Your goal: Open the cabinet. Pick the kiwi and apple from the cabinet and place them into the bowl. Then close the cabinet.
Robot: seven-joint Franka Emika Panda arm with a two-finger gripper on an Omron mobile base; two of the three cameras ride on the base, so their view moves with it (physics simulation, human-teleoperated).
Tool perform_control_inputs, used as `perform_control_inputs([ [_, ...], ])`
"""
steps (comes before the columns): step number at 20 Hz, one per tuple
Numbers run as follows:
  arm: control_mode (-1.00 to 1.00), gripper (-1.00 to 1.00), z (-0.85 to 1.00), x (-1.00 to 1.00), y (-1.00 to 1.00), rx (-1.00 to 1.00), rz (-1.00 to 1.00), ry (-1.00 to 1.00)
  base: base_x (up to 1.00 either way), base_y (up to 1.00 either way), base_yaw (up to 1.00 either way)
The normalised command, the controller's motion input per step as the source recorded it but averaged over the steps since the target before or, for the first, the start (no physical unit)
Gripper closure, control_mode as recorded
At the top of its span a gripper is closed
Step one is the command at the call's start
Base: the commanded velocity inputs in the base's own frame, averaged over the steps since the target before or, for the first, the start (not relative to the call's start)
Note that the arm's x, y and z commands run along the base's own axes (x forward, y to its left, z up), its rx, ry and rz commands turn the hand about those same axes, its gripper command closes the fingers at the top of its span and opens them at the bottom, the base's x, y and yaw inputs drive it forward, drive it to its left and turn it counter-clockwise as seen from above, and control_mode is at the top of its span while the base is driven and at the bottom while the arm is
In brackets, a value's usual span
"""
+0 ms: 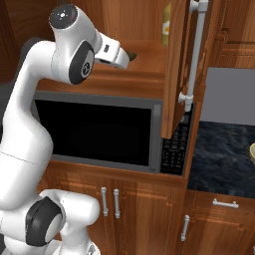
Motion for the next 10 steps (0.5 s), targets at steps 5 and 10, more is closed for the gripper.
perform_control_inputs([
  [5, -1.0, -1.0, 0.0, 0.27, 0.0, 0.0, -0.01, 0.0, 0.0, 0.0, 0.0],
  [10, -1.0, -1.0, 0.0, 0.32, -0.03, 0.03, -0.01, 0.0, 0.0, 0.0, 0.0],
])
